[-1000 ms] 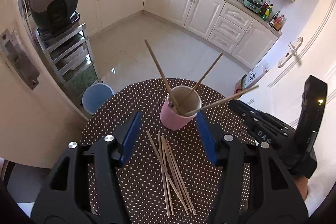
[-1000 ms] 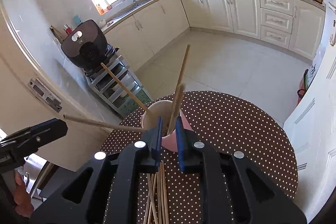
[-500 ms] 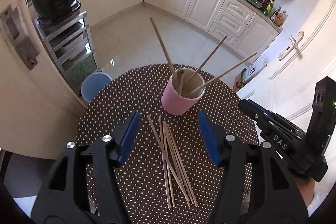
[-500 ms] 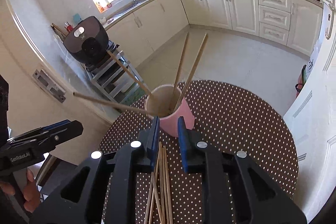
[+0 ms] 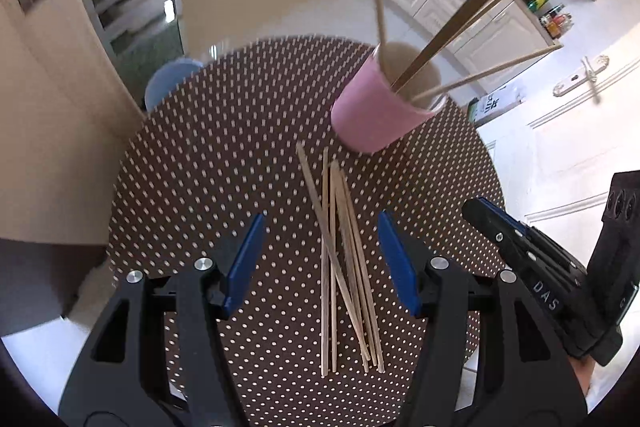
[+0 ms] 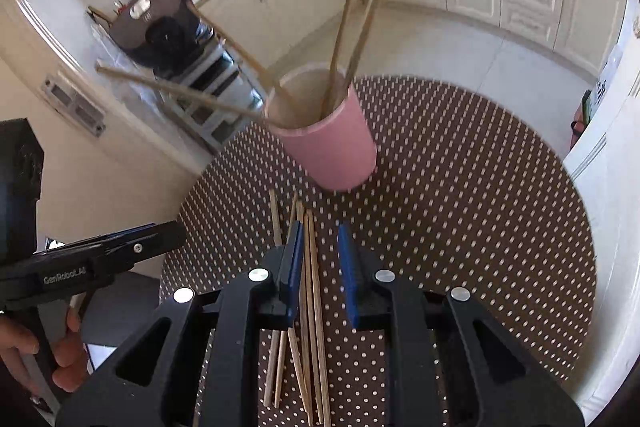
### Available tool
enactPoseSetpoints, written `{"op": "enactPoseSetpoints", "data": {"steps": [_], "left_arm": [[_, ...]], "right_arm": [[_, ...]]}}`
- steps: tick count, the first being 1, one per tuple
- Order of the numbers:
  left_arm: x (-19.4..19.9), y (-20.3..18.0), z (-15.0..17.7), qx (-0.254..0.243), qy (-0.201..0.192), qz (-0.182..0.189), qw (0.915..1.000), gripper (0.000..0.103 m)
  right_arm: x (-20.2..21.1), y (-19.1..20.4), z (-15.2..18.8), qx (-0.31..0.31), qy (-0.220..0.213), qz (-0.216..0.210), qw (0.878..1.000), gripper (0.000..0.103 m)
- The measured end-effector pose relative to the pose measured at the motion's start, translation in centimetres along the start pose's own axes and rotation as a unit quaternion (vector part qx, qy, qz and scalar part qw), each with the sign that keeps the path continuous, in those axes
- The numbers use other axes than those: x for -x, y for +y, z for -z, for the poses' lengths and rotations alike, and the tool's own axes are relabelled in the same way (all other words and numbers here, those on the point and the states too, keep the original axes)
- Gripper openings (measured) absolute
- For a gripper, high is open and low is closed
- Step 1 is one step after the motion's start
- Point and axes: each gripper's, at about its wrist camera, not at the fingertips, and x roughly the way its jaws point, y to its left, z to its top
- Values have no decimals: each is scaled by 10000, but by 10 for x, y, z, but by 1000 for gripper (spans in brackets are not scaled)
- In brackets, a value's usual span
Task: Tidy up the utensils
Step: 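Move the left gripper back down toward the remaining chopsticks, then close the left gripper on one wooden chopstick from the pile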
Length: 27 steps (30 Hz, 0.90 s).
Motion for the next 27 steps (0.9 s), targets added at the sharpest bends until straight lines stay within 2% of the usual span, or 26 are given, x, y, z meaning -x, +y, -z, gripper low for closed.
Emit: {"op": "enactPoseSetpoints", "data": {"steps": [12,14,16,19,27], "left_arm": [[-65,2,-11,131,528,-64,9985,58],[-76,2,-13,133,603,-112,9980,55],[-89,3,-16,190,704,-134,9972,46],[-102,6,-20,324,827,-88,9960,37],[-130,3,-36,443,921,-81,9947,30]], "right_arm": [[-50,-9,8,12,671,-74,9977,17],[-57,-10,8,20,765,-99,9970,17],[-66,-10,8,23,854,-117,9963,17],[-76,-12,7,2,964,-141,9952,17],[-98,-21,-4,-55,1191,-302,9924,17]]}}
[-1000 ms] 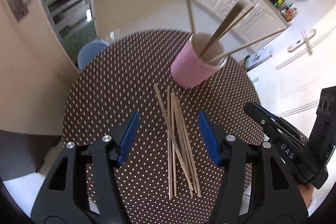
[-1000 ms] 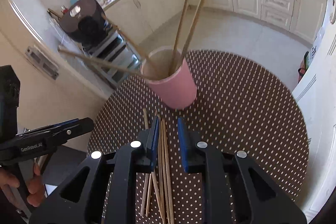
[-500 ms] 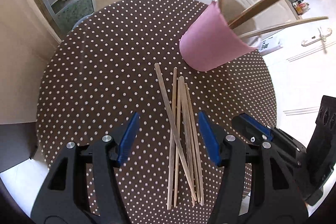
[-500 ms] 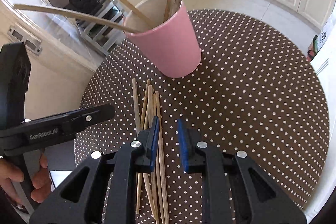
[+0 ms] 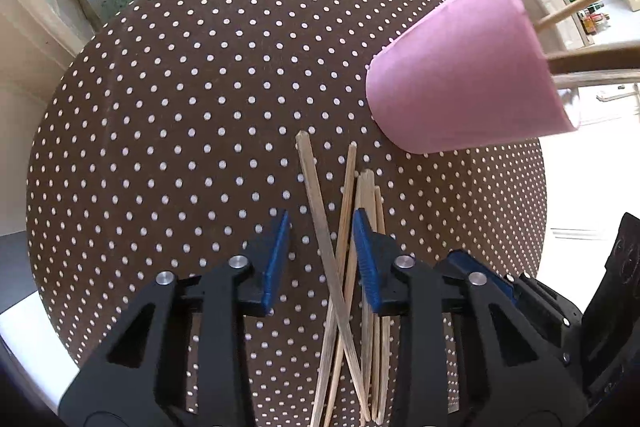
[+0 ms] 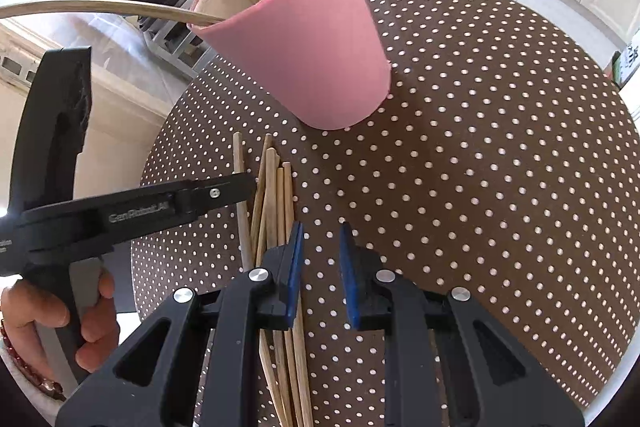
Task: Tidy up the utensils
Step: 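Close the left gripper on one wooden chopstick from the pile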
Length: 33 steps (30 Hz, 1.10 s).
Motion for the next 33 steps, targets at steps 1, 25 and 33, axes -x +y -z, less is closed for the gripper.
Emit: {"op": "enactPoseSetpoints", "data": {"steps": [1,25,33], "left_arm": [[-2,0,-2,11,2,-18,10000,29],[17,49,28,122,-103,-46,9999,7],[16,47,25,315,-123,62,9994,7]], "right_arm": [[-3,0,-1,23,30,-31,10000,17],[-63,49,-28,828,691,712,9916,19],[-78,70,-31,1193,592,1054,9855,16]]}}
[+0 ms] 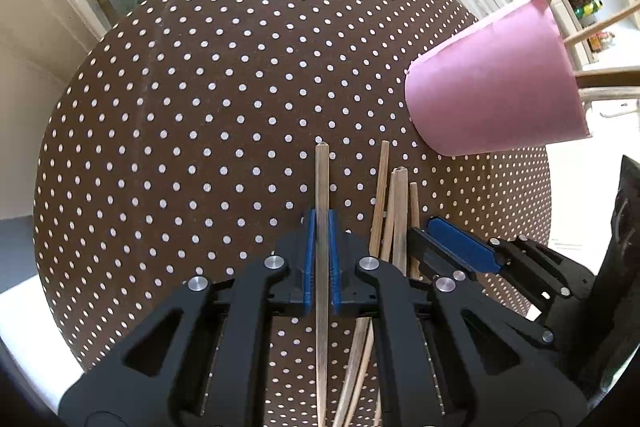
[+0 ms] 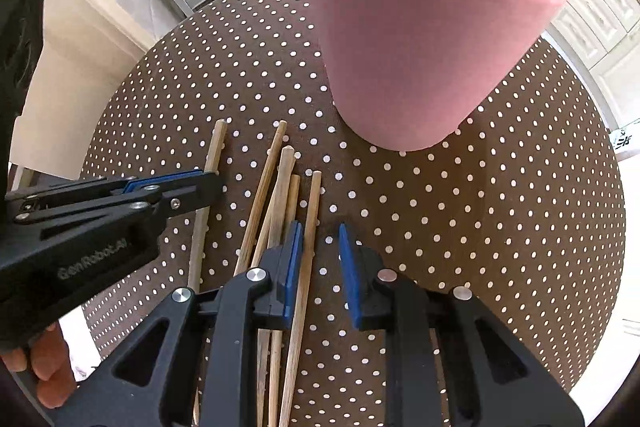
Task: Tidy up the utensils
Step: 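Close the left gripper on one wooden chopstick from the pile, then lift the chopstick with the left gripper and carry it over the pink cup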
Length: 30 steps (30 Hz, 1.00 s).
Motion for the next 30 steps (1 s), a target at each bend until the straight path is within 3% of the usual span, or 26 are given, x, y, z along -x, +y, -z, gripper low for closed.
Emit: {"op": "enactPoseSetpoints", "data": {"steps": [2,7,10,17,30], "left_arm": [[4,3,2,0,-57,-5,10000,7],[22,3,7,-88,-216,65,9997,7],[36,4,12,-130,-328,120,9993,7],[83,4,24,-273,-689,319,9967,7],[177,-8,55,-662,-1531,680,9836,7]], "right_arm": [[0,-2,2,-51,-36,12,10000,6],[0,-11,1,-186,-32,-162,9997,5],[11,-30,12,-538,-100,-500,9972,4],[58,-37,27,-781,-658,-879,9909,4],[170,-42,57,-815,-1808,-876,9762,4]]}}
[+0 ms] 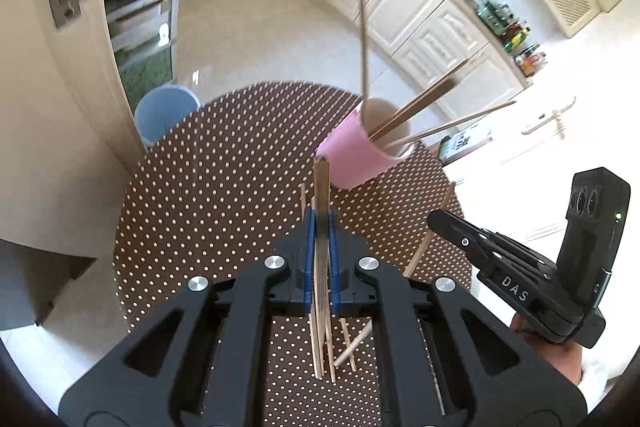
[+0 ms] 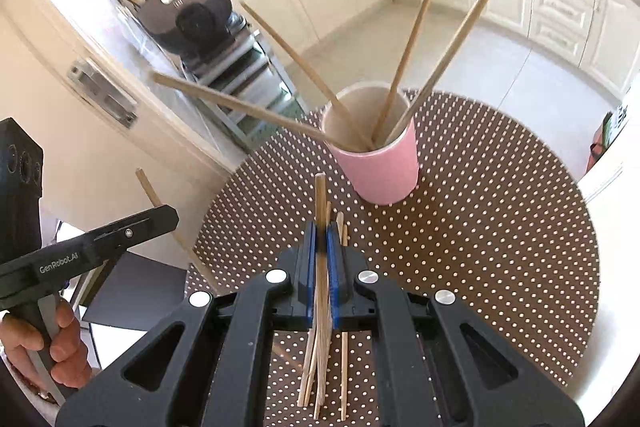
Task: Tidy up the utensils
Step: 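Lift the chopstick with the left gripper and carry it over the pink cup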
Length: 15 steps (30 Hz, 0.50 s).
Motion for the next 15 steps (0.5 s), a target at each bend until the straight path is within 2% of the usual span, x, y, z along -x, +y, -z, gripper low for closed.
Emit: {"op": "enactPoseSetpoints", "data": {"steps": [5,15], "left_arm": [[24,-14,-3,-207,-243,157,9994,7],[55,-44,-11,-567,-609,409,9957,7]], "right_arm": [[20,19,-1,106,-328,55,9994,4],[68,28,-8,217,-867,153,9959,4]]}}
